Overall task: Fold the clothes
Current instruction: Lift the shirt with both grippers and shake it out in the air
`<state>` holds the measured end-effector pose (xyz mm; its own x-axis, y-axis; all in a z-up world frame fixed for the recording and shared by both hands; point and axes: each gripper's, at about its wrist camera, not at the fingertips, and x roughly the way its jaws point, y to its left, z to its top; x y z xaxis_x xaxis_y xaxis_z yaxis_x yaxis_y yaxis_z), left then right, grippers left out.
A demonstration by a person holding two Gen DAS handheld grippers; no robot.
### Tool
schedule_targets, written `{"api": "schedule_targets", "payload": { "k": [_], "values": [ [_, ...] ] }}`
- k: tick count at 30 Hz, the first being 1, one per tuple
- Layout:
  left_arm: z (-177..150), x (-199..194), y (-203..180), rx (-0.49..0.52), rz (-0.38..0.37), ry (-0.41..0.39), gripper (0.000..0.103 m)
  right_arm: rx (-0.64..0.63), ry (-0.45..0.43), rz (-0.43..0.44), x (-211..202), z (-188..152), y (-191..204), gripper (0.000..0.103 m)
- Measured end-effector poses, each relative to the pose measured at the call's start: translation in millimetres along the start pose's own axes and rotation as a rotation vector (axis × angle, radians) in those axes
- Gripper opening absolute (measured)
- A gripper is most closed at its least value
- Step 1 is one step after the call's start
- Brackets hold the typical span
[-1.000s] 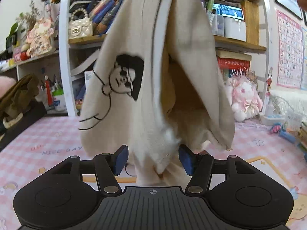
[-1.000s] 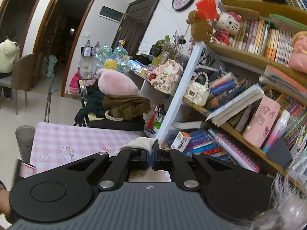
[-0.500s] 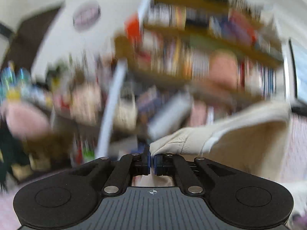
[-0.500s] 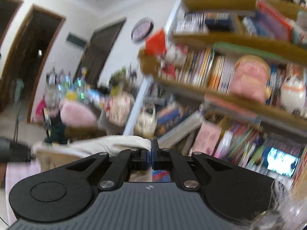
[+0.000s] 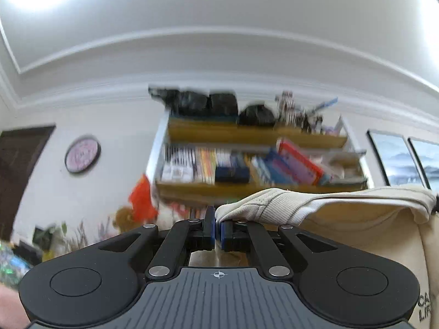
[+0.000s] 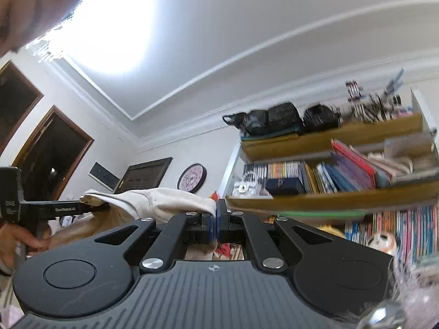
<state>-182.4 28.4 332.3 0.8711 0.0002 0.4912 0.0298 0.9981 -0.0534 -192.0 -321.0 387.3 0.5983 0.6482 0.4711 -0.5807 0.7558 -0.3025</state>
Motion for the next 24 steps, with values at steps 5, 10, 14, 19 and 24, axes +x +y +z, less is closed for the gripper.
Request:
{"api": "schedule_targets", "payload": {
  "k": [5,10,14,19,24],
  "values": [
    [-130,67,36,-0.011,0.031,0.486,0.004,0.143,0.348,-0.057,41,-85,-14,0.003],
    [-314,86,70,-0.044,0.099,0.997,0.004,0.172,0.908,-0.139,88,-281,15,0.002],
    [-395,89,79,-0.01,0.092,1.196,0.004,0.141,1.185,-0.15,97,-401,43,0.002],
    [-409,136,86,0.006,0.048,1.165,0.004,0.104,1.257,-0.244,130,-456,26,0.002],
    [-427,190,83,0.056,0.021,1.157,0.004,0.062,1.238,-0.324,178,-479,-2,0.002]
  ]
}}
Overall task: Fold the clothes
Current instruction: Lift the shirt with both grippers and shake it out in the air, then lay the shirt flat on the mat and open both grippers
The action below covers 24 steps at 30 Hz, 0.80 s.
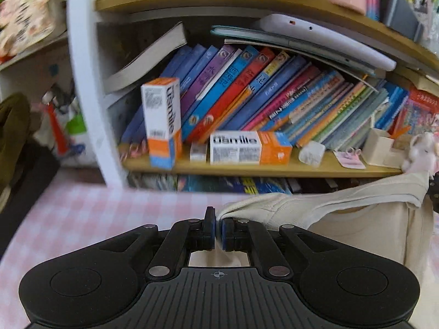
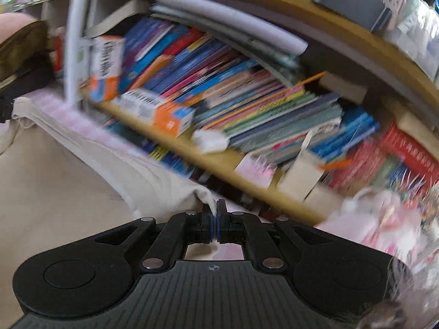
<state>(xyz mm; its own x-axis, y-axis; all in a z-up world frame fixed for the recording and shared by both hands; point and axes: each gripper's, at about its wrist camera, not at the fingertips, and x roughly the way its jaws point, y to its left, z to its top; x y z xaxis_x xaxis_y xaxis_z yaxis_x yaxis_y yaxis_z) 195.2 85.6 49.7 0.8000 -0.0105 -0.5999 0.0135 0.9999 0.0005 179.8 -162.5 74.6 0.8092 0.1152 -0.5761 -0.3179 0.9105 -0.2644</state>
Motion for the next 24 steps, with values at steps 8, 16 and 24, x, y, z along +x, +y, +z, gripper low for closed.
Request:
{"api": "schedule_targets", "payload": {
  "k": [8,16,24],
  "values": [
    [-20,45,-9,0.104,0.01,0.2,0.042,-0.033,0.132,-0.02,55,-4,9,0.038],
    [-95,-51,-1,0.221,0.039,0.064,0.073,-0.016,0.103,0.09,-4,-67,1,0.061],
    [-168,-125,8,0.026,0.16,0.099,0.073,0.236,0.133,0.117,-79,-140,-17,0.059]
  ]
}}
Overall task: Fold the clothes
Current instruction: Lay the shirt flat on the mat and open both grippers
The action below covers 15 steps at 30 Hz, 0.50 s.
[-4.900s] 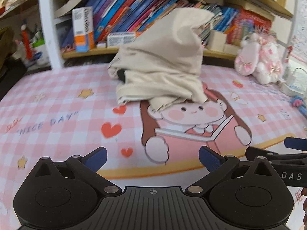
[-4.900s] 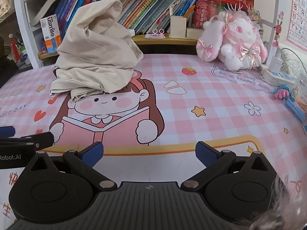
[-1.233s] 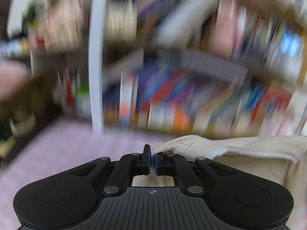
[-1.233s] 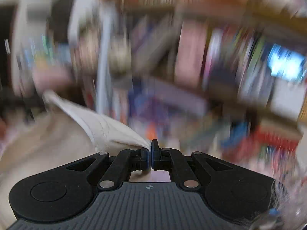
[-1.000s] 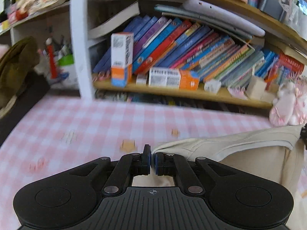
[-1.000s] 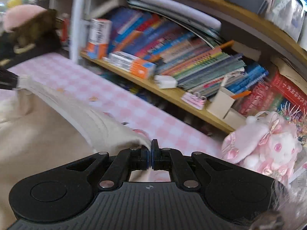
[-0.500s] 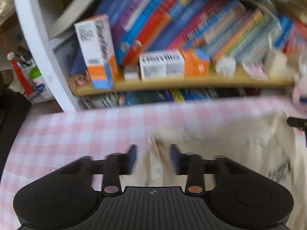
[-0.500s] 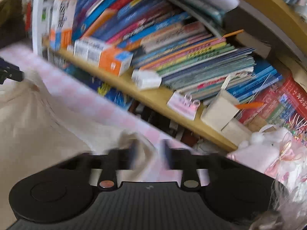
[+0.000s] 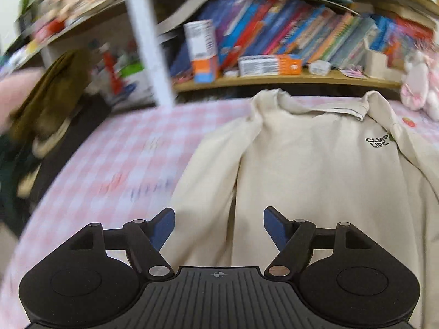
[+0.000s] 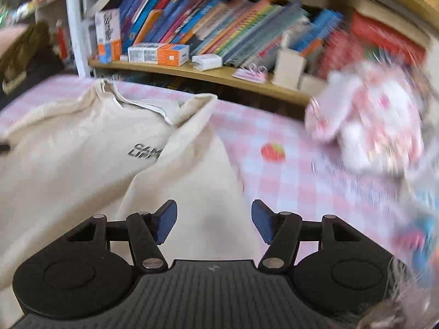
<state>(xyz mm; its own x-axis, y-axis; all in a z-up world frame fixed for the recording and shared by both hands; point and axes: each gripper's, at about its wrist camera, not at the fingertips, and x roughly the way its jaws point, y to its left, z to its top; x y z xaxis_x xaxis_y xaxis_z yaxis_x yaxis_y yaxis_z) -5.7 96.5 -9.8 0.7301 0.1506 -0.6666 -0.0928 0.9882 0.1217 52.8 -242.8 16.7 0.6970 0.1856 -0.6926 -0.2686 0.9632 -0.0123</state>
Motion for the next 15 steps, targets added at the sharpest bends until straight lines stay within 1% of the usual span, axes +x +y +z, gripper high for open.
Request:
{"api": "schedule_targets", "payload": {
  "k": [3,6,8,11,14,15],
  "values": [
    [-12,-11,-1,-0.057,0.031,0.009,0.073,0.032,-0.01,0.049,-19,-17,8,0.059],
    [-20,-21,-4,-0.089,0.077,0.007,0.073,-0.002,-0.008,0.12,-30,-29,26,0.059],
    [-23,-28,-6,-0.095,0.101,-0.004,0.073,-0.056,-0.004,0.155,-33,-36,41,0.059],
    [-25,-36,-8,-0.074,0.123,-0.009,0.073,-0.141,0.008,0.161,-33,-45,58,0.059],
    [-28,-43,-7,-0.051,0.138,-0.017,0.073,-0.161,0.037,0.151,-29,-53,62,0.056],
    [-29,-45,-5,-0.05,0.137,-0.023,0.073,-0.152,0.05,0.144,-27,-55,61,0.053]
  ]
}}
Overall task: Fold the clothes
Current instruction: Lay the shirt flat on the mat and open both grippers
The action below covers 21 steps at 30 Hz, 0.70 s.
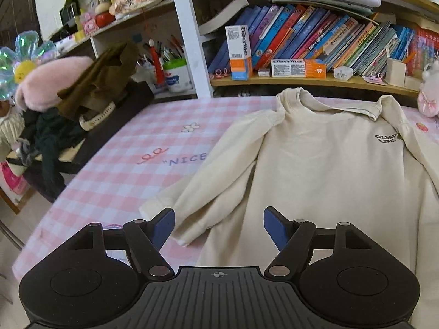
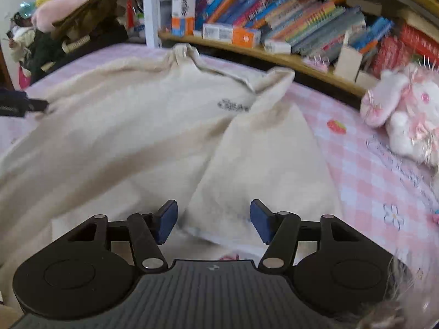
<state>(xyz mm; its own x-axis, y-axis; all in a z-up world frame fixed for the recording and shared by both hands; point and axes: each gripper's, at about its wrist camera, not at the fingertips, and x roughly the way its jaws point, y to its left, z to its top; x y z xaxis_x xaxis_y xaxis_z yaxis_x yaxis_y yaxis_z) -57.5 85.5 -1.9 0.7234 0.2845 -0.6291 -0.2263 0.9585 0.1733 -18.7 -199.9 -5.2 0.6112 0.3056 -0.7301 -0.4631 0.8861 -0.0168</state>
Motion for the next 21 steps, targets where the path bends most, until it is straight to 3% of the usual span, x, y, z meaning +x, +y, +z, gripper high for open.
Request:
{"api": "schedule_targets", "payload": {
  "k": [6,11,16,21],
  "values": [
    [-1,5,16,0.003,-0.015,-0.039,0.073,0.034,0.035,-0.033,3,1,-1,0.05],
    [-1,19,37,0.101,-0.058,-0.065,0.073,0.062,-0.006,-0.119,-8,13,7,0.05],
    [-3,31,61,0.182,-0.139,-0.089,0.073,0.132,0.007,-0.233,-9,33,18,0.05],
    [-1,47,81,0.197,-0.22,-0.091,0.073,0.099,0.045,-0.276,0,54,60,0.05]
  ]
}}
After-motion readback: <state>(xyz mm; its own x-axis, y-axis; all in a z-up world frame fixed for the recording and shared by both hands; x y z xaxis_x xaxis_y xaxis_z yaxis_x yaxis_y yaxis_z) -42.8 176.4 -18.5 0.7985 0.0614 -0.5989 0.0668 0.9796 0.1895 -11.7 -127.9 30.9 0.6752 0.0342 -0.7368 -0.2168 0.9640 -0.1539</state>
